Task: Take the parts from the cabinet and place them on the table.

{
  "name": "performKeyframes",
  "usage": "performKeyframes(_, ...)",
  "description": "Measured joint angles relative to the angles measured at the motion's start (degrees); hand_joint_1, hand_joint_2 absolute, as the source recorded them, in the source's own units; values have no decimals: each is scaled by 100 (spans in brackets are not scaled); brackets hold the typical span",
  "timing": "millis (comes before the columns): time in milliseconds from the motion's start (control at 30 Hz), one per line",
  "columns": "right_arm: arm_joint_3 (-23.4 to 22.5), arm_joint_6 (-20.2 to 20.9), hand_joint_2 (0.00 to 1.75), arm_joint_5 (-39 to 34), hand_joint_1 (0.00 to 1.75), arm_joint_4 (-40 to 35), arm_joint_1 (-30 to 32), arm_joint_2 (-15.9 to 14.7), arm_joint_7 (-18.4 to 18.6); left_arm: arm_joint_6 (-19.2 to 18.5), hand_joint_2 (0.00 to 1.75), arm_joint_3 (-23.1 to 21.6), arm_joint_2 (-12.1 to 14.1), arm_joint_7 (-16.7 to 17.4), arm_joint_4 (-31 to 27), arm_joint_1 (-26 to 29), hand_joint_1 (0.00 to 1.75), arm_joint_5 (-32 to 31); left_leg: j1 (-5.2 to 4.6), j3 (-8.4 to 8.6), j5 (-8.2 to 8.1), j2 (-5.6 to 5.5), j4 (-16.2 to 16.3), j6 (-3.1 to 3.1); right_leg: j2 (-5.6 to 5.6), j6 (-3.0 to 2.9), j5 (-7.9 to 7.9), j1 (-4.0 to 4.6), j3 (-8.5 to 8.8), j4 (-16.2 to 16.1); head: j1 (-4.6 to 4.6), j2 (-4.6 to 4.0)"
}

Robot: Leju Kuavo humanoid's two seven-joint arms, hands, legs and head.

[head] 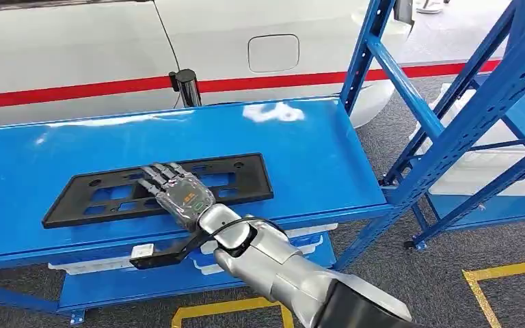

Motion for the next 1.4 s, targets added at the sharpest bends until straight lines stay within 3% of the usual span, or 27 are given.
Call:
performKeyframes(333,127,149,175,-199,0,319,-245,0,640,55,0,26,-22,0,0,-2,0,-15,-2,16,0,0,0,0,0,0,0,0,16,0,0,0)
performKeyframes(367,131,164,175,-221,9,341,-263,0,640,61,0,26,-24,0,0,-2,0,-17,-2,19,0,0,0,0,0,0,0,0,18,0,0,0)
performKeyframes(400,142,177,175,-236,44,363,-276,0,640,66,0,26,-26,0,0,-2,0,-17,-2,21,0,0,0,0,0,0,0,0,21,0,0,0)
performKeyframes(467,177,223,175,-253,82,393,-287,2,640,70,0,26,-31,0,0,-2,0,-17,-1,25,0,0,0,-1,0,0,0,0,25,0,0,0)
performKeyframes(533,218,249,175,-258,82,422,-285,2,640,83,0,26,-35,0,0,-2,0,-22,-1,25,0,0,0,-1,0,0,0,0,24,0,0,0)
performKeyframes(567,227,265,175,-258,126,435,-285,2,640,85,0,26,-37,0,0,-2,0,-28,-1,25,0,0,0,-1,0,0,0,0,24,0,0,0)
performKeyframes(600,234,273,175,-258,136,448,-285,2,640,87,0,26,-37,0,0,-2,0,-35,-1,25,0,0,0,-1,0,0,0,0,25,0,0,0)
performKeyframes(733,269,291,175,-277,148,505,-272,2,640,103,0,26,-42,0,0,-2,0,-39,0,25,0,0,0,-1,0,0,0,0,24,0,0,0)
performKeyframes(1200,365,212,175,-315,141,601,-350,0,636,118,0,26,-72,31,0,-9,0,-105,-1,26,-1,0,0,-2,0,-1,-2,0,26,0,0,0)
performKeyframes(1267,365,212,175,-315,150,605,-358,2,634,118,0,26,-74,31,0,-9,0,-105,-1,26,-1,0,0,-2,0,-1,-1,0,27,0,0,0)
performKeyframes(1400,385,162,175,-293,152,612,-364,2,634,118,0,26,-77,31,0,-9,0,-111,-1,27,-1,-1,0,-2,0,-1,-1,0,27,0,0,0)
